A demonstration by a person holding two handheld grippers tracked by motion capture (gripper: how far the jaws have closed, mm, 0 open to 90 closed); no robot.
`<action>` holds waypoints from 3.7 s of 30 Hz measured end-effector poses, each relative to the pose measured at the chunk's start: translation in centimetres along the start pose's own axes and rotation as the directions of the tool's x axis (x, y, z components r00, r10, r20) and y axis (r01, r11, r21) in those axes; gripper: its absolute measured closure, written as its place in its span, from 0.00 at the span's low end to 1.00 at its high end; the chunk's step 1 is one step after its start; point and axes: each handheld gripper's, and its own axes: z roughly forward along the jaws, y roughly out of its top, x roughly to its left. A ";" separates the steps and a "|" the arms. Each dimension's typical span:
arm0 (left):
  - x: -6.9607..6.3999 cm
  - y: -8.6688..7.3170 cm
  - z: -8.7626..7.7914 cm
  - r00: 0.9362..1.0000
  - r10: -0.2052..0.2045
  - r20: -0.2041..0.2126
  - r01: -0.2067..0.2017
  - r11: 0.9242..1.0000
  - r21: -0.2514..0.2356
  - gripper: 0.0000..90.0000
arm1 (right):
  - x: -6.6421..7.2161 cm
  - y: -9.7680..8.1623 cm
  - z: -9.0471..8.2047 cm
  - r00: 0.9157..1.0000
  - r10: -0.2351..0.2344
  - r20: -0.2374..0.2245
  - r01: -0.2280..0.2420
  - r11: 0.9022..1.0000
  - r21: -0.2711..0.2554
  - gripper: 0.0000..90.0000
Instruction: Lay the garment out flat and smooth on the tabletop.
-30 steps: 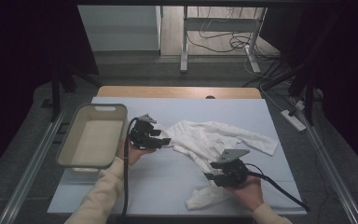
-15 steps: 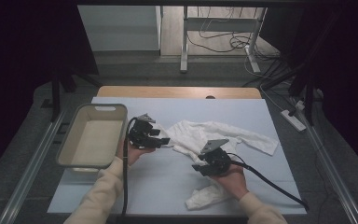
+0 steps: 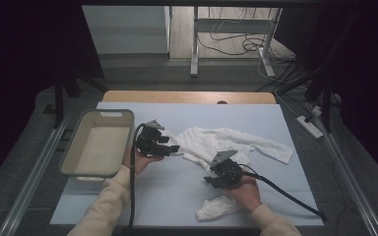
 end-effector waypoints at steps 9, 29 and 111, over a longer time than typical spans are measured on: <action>0.0 -0.1 0.2 1.000 0.000 0.001 0.000 1.000 0.005 0.42 | -0.3 -0.2 -0.1 0.999 -0.015 0.043 0.015 1.000 -0.002 0.86; 0.2 -0.2 0.1 1.000 -0.003 -0.001 0.003 1.000 0.007 0.42 | 1.4 -0.5 -1.5 0.998 -0.043 -0.053 0.042 0.999 -0.015 0.99; 0.5 -0.1 -0.7 1.000 -0.003 -0.012 0.003 1.000 -0.009 0.41 | 5.3 3.0 2.2 0.973 -0.121 -0.195 0.118 0.993 -0.023 0.92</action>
